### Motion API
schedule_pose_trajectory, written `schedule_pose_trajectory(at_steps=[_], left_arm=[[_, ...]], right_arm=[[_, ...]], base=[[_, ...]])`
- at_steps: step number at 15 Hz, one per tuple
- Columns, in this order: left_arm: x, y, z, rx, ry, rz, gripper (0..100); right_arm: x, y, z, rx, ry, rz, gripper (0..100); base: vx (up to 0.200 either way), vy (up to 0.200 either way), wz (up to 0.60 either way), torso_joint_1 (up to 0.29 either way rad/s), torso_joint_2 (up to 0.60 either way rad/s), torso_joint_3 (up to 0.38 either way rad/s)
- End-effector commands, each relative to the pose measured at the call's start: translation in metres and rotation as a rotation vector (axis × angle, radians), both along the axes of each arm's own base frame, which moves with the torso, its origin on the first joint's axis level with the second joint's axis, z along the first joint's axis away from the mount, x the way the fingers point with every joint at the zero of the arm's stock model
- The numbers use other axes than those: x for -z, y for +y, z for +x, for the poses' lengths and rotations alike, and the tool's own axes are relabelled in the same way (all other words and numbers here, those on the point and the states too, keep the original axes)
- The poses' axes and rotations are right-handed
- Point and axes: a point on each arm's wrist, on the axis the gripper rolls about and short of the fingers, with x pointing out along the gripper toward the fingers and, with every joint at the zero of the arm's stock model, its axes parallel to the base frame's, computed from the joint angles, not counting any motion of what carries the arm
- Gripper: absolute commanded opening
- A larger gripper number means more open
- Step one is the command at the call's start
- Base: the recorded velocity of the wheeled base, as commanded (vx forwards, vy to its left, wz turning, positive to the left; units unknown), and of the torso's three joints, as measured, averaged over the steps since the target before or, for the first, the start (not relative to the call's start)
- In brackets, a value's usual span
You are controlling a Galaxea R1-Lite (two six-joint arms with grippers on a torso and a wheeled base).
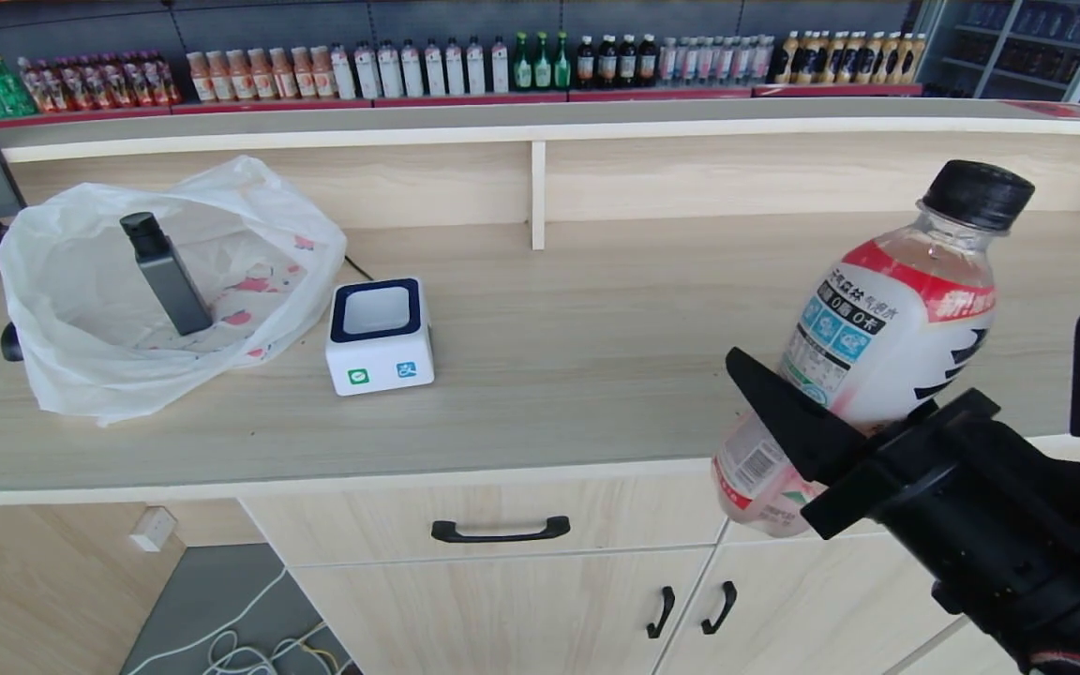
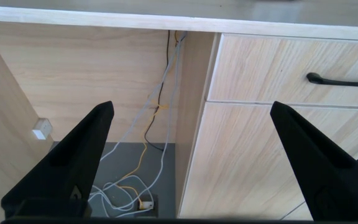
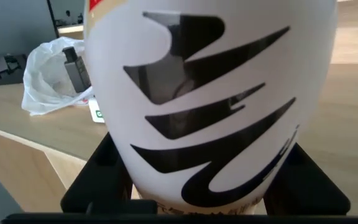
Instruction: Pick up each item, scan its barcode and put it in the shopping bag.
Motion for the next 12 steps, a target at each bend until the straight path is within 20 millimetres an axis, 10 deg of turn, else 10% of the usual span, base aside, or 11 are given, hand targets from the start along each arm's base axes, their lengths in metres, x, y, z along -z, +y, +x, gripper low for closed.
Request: schedule_pose_trajectory(at_steps=[1, 12], left_arm=[[0.000, 0.000, 0.000, 0.001, 0.000, -0.002, 100], [0.000, 0.000, 0.000, -0.001, 0.000, -0.002, 100]], right_arm=[[-0.010, 0.003, 0.004, 0.018, -0.036, 0.016, 0], [-0.021, -0.003, 0.012, 0.054, -0.060, 0.070, 0]], base=[[0.000, 0.000, 0.00, 0.000, 0.00, 0.000], [-0.055, 0.000, 0.00, 0.003, 0.00, 0.001]])
